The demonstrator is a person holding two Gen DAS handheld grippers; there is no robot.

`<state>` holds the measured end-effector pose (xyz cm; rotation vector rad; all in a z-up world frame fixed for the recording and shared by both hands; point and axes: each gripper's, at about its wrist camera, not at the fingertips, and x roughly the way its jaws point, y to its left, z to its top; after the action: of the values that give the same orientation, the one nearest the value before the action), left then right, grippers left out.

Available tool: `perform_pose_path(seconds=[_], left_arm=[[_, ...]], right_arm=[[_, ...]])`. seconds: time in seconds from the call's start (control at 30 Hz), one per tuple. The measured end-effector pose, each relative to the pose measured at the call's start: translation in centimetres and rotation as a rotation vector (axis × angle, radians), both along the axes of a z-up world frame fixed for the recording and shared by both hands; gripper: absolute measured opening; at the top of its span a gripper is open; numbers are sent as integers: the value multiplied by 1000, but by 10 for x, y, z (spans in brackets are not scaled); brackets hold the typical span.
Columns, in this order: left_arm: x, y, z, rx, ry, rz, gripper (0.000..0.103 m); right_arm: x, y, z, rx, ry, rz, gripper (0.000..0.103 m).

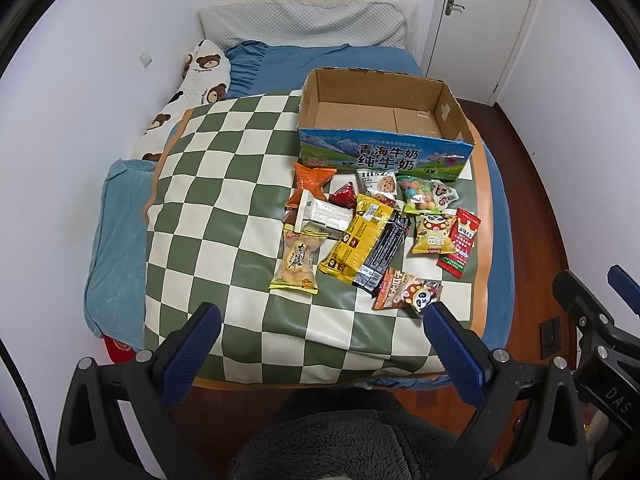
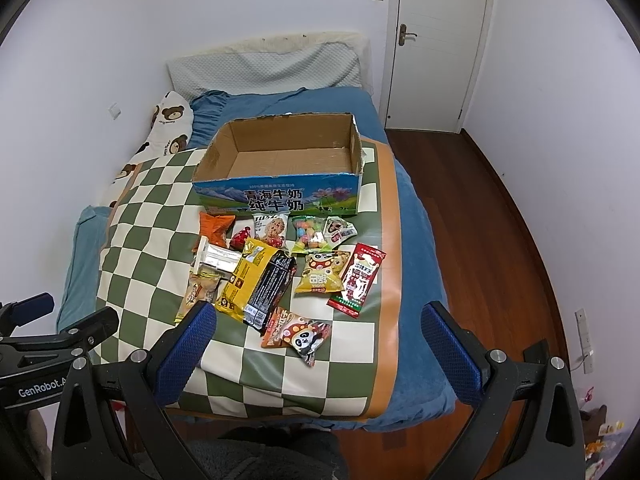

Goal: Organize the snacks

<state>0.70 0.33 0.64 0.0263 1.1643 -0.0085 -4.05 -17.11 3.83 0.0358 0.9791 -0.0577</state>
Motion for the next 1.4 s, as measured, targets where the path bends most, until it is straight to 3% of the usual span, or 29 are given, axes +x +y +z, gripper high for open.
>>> perform_pose_path(seconds=[1.4], left_arm=[[2,8,6,0,-9,-8,103]], right_arm=[[-2,2,7,7,-5,-2,103]])
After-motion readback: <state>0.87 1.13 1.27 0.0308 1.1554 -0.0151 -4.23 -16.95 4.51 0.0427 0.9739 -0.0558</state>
